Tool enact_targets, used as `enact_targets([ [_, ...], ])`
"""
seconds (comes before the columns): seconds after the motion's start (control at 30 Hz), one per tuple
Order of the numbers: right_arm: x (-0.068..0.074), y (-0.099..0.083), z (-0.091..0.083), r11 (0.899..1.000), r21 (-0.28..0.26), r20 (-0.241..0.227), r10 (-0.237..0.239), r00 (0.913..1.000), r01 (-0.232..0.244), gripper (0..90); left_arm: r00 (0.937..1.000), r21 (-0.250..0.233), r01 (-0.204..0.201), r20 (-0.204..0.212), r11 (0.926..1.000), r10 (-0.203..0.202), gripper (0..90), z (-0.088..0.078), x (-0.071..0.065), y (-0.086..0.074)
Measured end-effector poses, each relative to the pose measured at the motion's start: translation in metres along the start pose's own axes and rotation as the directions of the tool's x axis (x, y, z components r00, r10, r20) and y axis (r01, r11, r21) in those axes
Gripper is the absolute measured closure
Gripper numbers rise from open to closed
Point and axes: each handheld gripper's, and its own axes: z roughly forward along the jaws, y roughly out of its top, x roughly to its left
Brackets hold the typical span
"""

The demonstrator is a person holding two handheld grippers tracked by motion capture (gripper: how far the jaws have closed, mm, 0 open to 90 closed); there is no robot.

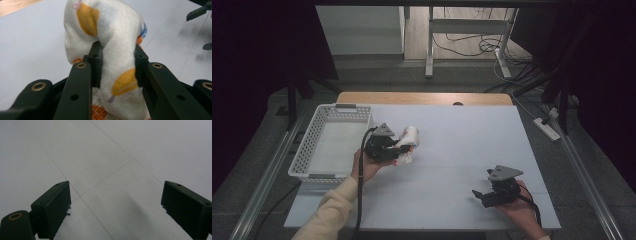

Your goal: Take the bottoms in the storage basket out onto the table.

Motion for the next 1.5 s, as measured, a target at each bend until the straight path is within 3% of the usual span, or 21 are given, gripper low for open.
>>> enact_targets([
  [0.6,0.0,0.0,-0.001,1.0,-0.011,-0.008,0.0,1.0,0.0,9.0,0.9999,0.055,-0.001,0.017,0.9985,0.0,68.5,0.036,-0.004,0.012],
  [0.97,0.0,0.0,-0.001,1.0,-0.007,-0.009,0.0,1.0,0.0,9.0,0.9991,0.095,0.025,0.033,0.9952,-0.028,68.0,0.064,0.002,0.017],
  [1.5,0.0,0.0,0.001,1.0,-0.003,-0.012,0.003,0.9999,-0.003,9.0,0.9977,0.118,0.047,0.043,0.9919,-0.052,66.4,0.089,0.003,0.023],
])
